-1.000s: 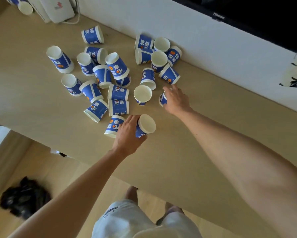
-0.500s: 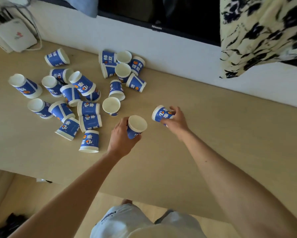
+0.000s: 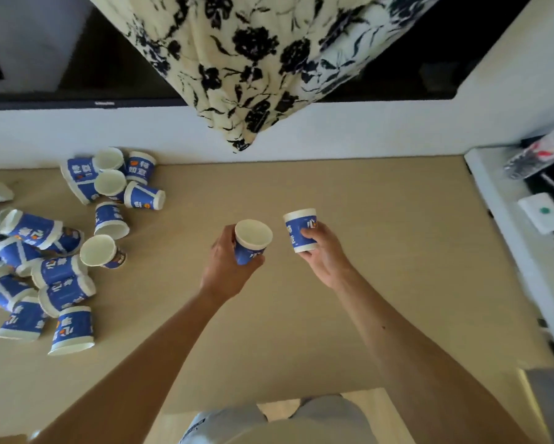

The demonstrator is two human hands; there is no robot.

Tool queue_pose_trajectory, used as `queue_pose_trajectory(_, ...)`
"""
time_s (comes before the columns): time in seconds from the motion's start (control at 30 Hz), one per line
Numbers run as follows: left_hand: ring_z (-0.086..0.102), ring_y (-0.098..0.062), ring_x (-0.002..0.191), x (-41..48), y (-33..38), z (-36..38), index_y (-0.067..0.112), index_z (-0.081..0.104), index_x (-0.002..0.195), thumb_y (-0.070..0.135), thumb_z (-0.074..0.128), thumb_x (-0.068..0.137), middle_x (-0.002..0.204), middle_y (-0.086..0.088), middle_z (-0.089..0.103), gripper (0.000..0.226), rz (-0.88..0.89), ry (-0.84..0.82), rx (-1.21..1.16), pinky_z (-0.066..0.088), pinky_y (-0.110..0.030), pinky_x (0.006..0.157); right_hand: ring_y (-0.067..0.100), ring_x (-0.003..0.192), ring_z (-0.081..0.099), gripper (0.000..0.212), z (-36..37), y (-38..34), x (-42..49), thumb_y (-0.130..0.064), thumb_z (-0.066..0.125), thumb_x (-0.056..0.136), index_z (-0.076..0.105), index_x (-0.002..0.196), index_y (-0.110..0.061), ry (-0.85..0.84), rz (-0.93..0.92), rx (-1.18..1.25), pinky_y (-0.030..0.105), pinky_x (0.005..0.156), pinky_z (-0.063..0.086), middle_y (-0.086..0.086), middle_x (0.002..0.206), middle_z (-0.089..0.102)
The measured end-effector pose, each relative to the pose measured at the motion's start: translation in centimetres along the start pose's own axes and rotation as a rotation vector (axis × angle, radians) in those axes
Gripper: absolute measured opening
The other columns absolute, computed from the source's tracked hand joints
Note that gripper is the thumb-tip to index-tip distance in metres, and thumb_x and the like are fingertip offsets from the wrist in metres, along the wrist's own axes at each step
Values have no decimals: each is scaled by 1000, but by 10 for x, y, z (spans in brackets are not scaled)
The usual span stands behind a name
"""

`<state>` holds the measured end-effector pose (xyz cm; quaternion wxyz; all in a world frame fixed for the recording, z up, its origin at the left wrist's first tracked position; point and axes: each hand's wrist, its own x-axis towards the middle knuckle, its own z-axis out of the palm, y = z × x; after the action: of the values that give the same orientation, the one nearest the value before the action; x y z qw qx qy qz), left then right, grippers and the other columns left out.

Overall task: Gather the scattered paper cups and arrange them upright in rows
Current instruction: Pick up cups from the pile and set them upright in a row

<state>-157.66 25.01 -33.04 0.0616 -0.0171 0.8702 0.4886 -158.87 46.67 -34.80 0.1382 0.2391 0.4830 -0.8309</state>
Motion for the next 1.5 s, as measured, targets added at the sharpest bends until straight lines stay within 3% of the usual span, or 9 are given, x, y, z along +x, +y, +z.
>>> queue_pose_trajectory(0.23,64,-17,99,9,53,56,14,54,120,19,86,69,109,3,68,60,68,-46,22,51,-29,81,27,89,59,48,-69,-38,8,-14,72,64,65,110,-6,123,-36,-143,32,71,48,11,99,65)
queue_pose_trajectory(0.33,64,-17,100,15,69,77,13,54,121,19,86,70,110,2,68,60,73,-58,28,52,-33,83,27,89,65,51,-93,-51,20,-12,72,61,66,111,-5,168,-95,-240,37,77,52,15,100,70)
queue_pose_trajectory(0.43,64,-16,100,23,80,94,15,53,121,21,85,70,111,3,68,61,68,-62,36,51,-29,81,27,98,69,63,-109,-63,34,-12,76,57,65,119,-9,217,-143,-335,38,82,54,15,113,72)
queue_pose_trajectory(0.53,63,-14,100,32,87,108,15,53,123,21,85,70,113,5,67,62,48,-58,31,47,-17,78,17,93,70,58,-120,-76,52,-10,80,56,67,111,-23,251,-233,-421,28,74,56,3,106,74)
queue_pose_trajectory(0.63,62,-6,97,40,92,117,16,53,123,20,86,70,110,8,66,62,28,-41,8,43,-3,72,13,95,69,59,-131,-84,76,-3,82,63,59,117,-15,280,-296,-485,27,77,56,5,110,70)
queue_pose_trajectory(0.7,60,4,95,44,95,122,17,54,122,20,86,70,109,10,65,61,13,-27,-7,41,-1,71,-5,87,66,61,-136,-91,91,-5,82,67,53,118,-20,322,-305,-539,13,70,51,-7,107,67)
queue_pose_trajectory(0.77,57,12,96,47,96,127,18,53,123,19,86,70,109,12,65,62,4,-10,-19,41,0,72,-9,80,63,62,-138,-100,106,-8,82,66,50,118,-24,371,-318,-604,5,60,44,-15,101,64)
queue_pose_trajectory(0.93,56,15,97,57,97,138,18,53,125,19,86,70,110,14,64,64,-11,27,-19,41,0,74,17,90,61,64,-136,-119,150,-9,81,66,51,122,-16,424,-344,-751,24,70,44,-7,103,62)
queue_pose_trajectory(1.5,62,-4,101,90,100,163,21,53,123,17,85,70,111,15,65,62,-19,40,-34,52,-17,83,19,92,61,66,-126,-128,239,-20,82,70,48,126,-17,427,-411,-863,32,74,50,-5,106,63)
